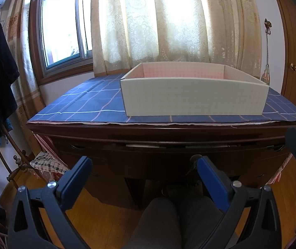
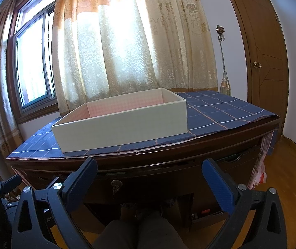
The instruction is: Take underwear out of drawer
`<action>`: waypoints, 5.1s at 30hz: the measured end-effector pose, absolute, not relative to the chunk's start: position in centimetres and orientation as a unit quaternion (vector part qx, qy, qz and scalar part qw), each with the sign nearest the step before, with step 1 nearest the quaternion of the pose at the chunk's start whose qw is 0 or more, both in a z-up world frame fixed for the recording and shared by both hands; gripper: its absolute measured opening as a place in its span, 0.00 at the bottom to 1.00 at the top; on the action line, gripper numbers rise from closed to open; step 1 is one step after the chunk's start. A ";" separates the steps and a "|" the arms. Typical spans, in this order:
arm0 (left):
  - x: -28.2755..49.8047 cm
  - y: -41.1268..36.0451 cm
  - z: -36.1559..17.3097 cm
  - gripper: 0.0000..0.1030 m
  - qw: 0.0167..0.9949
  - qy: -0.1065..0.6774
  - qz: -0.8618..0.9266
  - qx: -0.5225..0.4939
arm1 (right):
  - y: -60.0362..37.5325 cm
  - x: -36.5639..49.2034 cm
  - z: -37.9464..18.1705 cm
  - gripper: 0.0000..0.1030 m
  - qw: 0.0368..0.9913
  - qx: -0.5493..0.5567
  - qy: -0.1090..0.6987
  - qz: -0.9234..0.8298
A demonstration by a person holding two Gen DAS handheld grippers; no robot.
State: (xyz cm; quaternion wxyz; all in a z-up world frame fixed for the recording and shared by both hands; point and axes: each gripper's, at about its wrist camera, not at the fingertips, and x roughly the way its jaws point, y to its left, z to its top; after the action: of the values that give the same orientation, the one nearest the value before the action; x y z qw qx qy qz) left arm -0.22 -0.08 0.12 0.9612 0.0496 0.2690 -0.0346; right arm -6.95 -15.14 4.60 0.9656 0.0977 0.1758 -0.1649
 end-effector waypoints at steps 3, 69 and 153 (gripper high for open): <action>-0.2 -0.1 0.1 1.00 0.961 0.269 -0.035 0.050 | -15.1 -6.9 4.6 1.00 0.966 0.097 0.176 -0.165; 6.0 -1.4 -5.2 1.00 0.982 -0.134 -0.020 0.129 | -17.3 -0.2 3.0 0.99 0.973 0.026 0.074 -0.219; 6.9 0.6 -9.0 1.00 0.994 -0.039 -0.045 0.091 | -19.3 0.9 0.9 0.99 0.954 0.067 0.178 -0.231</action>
State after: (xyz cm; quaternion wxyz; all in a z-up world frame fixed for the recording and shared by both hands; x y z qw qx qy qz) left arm 6.92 0.57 -8.96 0.9940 0.0912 -0.0388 -0.0454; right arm 0.95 -19.30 0.89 0.9543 0.0672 0.1778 -0.2308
